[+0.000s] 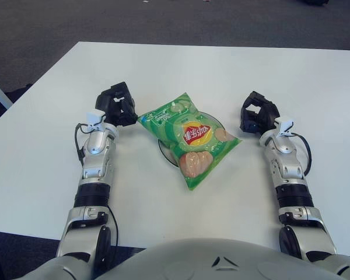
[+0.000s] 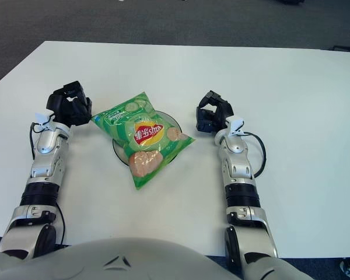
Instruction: Put the snack into the plate.
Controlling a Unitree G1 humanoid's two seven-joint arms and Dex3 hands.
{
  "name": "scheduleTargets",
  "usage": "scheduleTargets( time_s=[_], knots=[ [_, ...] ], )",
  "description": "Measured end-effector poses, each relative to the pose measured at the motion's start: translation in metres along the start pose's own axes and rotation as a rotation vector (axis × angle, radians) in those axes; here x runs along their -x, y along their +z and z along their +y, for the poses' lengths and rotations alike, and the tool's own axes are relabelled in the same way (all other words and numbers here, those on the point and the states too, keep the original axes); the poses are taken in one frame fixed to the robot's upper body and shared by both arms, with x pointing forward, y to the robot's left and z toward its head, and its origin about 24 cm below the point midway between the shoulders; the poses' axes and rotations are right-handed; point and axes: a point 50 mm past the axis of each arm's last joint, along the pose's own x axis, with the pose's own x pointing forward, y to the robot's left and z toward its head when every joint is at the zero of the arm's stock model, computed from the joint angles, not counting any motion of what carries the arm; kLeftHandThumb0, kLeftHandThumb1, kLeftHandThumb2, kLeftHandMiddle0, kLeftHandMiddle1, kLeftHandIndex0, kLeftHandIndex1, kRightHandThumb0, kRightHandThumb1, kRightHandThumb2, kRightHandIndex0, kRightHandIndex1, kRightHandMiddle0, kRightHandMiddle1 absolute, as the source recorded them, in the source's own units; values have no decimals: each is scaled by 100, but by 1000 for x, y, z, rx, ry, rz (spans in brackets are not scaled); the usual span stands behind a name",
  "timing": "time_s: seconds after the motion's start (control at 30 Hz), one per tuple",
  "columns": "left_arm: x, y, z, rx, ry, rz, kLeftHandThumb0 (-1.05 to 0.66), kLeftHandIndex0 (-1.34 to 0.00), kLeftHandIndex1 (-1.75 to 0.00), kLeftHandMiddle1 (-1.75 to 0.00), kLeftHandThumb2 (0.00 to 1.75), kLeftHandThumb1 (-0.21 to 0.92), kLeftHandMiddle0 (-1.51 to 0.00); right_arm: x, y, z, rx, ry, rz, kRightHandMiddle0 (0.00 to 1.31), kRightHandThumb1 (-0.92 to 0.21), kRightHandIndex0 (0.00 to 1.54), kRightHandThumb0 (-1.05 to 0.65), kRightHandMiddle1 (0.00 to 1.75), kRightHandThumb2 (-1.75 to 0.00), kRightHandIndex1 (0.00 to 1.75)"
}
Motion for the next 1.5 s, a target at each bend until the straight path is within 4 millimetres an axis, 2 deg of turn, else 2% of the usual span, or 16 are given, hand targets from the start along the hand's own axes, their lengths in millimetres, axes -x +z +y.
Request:
scheduleTargets(
  time_s=[0.7,1.5],
  knots=[
    [8,-11,-11,44,22,161,-43,-116,-175,-175,118,56,-142,1,0,1,-11,-2,-2,63,-30,123,-49,175,-134,175],
    [10,-11,-12,23,81,196,-44,-115,-175,-175,117,55,-143,0,3,-3,-78,-22,-78,66,-27,133,-50,175,-138,175]
  ],
)
